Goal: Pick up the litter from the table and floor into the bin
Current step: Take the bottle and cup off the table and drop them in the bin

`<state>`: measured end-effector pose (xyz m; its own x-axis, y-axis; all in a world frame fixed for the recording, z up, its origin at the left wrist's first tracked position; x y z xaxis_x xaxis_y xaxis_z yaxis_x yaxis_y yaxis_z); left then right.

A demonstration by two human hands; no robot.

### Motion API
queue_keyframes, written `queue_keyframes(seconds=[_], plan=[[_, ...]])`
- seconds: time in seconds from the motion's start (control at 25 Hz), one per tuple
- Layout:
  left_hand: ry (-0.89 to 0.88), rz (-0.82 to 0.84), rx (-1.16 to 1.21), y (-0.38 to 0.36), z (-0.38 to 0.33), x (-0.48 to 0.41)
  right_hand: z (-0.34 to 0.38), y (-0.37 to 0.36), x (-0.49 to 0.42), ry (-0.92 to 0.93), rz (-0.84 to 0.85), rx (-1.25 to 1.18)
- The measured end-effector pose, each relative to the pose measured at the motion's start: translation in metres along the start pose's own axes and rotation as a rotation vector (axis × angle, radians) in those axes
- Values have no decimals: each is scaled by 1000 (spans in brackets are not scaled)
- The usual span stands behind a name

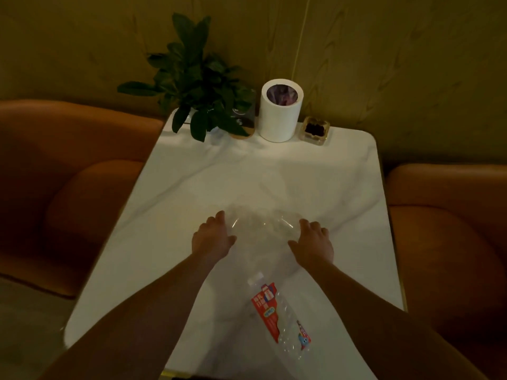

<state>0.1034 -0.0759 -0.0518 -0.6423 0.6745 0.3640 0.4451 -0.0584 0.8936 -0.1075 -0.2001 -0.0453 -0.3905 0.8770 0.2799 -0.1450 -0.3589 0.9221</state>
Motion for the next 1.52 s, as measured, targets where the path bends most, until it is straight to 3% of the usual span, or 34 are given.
queue_keyframes(seconds=[0.12, 0.28, 0.48, 0.56, 0.72, 0.88, 1.0, 1.08, 1.16, 1.28, 1.52], plan=[[25, 15, 143, 1, 10, -6, -4, 5, 2, -46, -12, -135], [145, -16, 599, 15, 26, 19, 8, 27, 17, -111, -15, -587], [-117, -82, 681, 43, 37, 69, 46, 73, 40, 205, 103, -775], [-202, -100, 681, 56, 37, 82, 58, 94, 42, 321, 191, -739], [-333, -122, 611, 75, 30, 96, 75, 113, 42, 468, 389, -434], [-387, -101, 577, 71, 15, 107, 94, 91, 61, 489, 369, -522], [-326, -61, 589, 57, 14, 112, 96, 69, 64, 506, 378, -524], [-223, -49, 684, 50, 22, 111, 85, 67, 43, 392, 205, -535], [-108, -55, 765, 46, 33, 110, 73, 62, 18, 338, 91, -315], [2, -23, 858, 42, 44, 110, 70, 34, 2, 354, 289, 20], [91, 18, 988, 34, 45, 113, 63, 3, -8, 322, 206, -81]])
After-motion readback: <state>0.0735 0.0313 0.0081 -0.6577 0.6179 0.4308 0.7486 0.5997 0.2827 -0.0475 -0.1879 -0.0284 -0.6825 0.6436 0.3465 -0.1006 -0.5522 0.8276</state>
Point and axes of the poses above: each hand's wrist, its own x-axis away from the middle knuckle, its own y-axis out of the back of the hand, z = x × y, the point moved 1 cm from there along -x, towards the middle knuckle, and after that the axes turned 1 degree about -z, right-handed, at the moved point
